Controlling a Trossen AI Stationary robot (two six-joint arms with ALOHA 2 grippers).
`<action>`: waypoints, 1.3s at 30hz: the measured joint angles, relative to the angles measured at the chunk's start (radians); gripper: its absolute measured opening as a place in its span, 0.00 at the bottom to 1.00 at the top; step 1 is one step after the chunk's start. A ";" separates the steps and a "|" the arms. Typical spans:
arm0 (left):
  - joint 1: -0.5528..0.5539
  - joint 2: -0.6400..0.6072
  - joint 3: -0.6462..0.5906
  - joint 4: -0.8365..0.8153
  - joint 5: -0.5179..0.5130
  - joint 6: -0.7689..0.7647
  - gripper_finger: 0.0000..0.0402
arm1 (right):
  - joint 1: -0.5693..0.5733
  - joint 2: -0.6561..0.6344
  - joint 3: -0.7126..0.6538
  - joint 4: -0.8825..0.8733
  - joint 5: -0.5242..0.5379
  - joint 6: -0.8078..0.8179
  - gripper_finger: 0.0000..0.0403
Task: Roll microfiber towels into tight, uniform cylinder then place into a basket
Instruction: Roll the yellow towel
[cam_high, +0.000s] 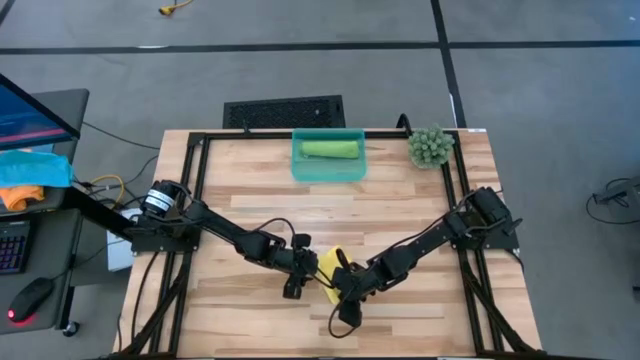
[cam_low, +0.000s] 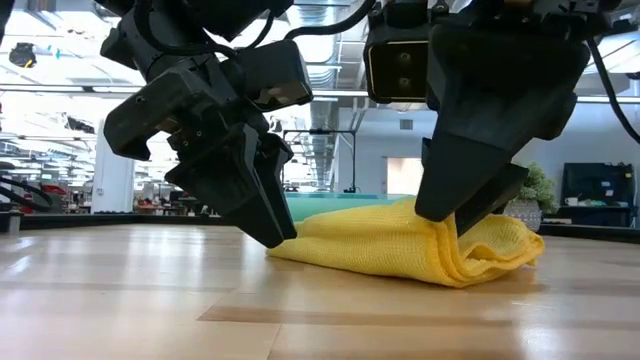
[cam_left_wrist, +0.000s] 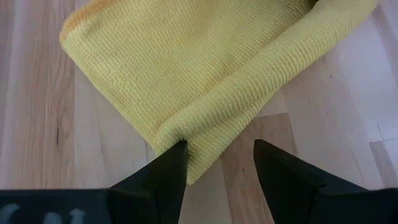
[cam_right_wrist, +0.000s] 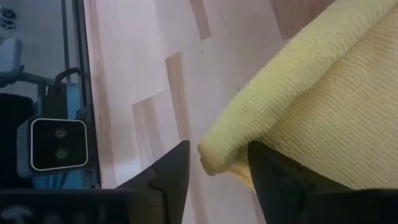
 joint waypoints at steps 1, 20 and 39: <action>0.000 0.000 0.000 0.000 0.000 0.000 0.44 | 0.001 0.000 0.000 0.000 0.000 0.009 0.46; 0.000 0.000 0.000 -0.004 -0.001 -0.044 0.44 | 0.179 -0.088 0.000 -0.037 0.356 -0.194 0.39; 0.000 0.000 0.000 -0.008 -0.002 -0.061 0.44 | 0.114 0.016 0.000 0.086 0.390 -0.339 0.32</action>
